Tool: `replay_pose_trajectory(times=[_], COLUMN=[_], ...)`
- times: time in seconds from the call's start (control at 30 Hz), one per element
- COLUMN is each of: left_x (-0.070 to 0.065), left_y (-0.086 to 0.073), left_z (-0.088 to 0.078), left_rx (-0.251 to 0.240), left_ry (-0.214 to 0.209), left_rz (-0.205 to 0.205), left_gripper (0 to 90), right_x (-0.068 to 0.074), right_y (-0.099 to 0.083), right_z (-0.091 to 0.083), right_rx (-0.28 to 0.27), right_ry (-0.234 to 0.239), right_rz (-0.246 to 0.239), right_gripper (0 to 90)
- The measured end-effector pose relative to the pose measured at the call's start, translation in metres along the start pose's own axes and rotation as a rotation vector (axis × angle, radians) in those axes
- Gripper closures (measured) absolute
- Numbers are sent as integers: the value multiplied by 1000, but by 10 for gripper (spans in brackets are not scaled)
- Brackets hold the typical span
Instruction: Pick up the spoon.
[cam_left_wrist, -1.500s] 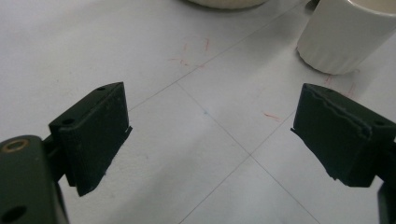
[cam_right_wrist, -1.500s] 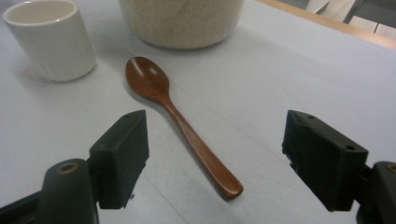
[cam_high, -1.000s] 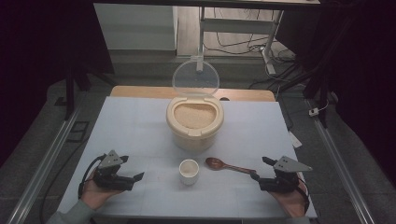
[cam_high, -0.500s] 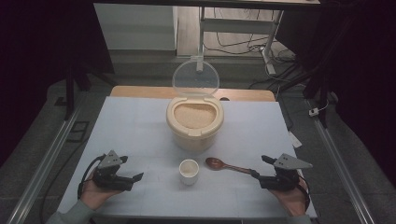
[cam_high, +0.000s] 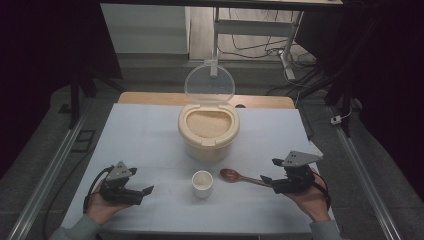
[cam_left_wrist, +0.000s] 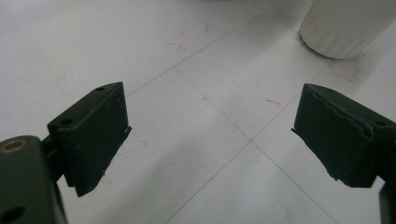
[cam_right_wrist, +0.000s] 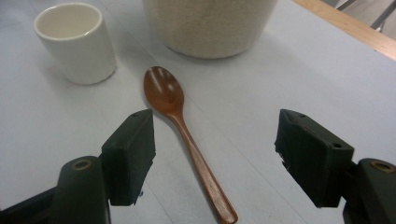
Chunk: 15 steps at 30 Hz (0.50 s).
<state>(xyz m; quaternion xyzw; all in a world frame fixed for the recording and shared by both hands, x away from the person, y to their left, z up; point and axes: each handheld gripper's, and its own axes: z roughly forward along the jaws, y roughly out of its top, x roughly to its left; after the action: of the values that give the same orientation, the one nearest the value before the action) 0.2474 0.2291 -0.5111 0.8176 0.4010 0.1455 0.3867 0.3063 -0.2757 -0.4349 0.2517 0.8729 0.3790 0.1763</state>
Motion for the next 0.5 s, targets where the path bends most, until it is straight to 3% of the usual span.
replay_pose_trajectory(times=[0.3,0.5], left_x=[-1,-1], left_y=[0,0], left_z=[0,1], left_rx=[4,8], left_ry=[0,-3], left_rz=[5,9], left_gripper=[102,102], right_x=[-1,-5], right_y=[24,32], right_z=[15,30], right_rx=[90,168], right_ry=[52,106], right_rz=[-63,-71], right_gripper=[292,310])
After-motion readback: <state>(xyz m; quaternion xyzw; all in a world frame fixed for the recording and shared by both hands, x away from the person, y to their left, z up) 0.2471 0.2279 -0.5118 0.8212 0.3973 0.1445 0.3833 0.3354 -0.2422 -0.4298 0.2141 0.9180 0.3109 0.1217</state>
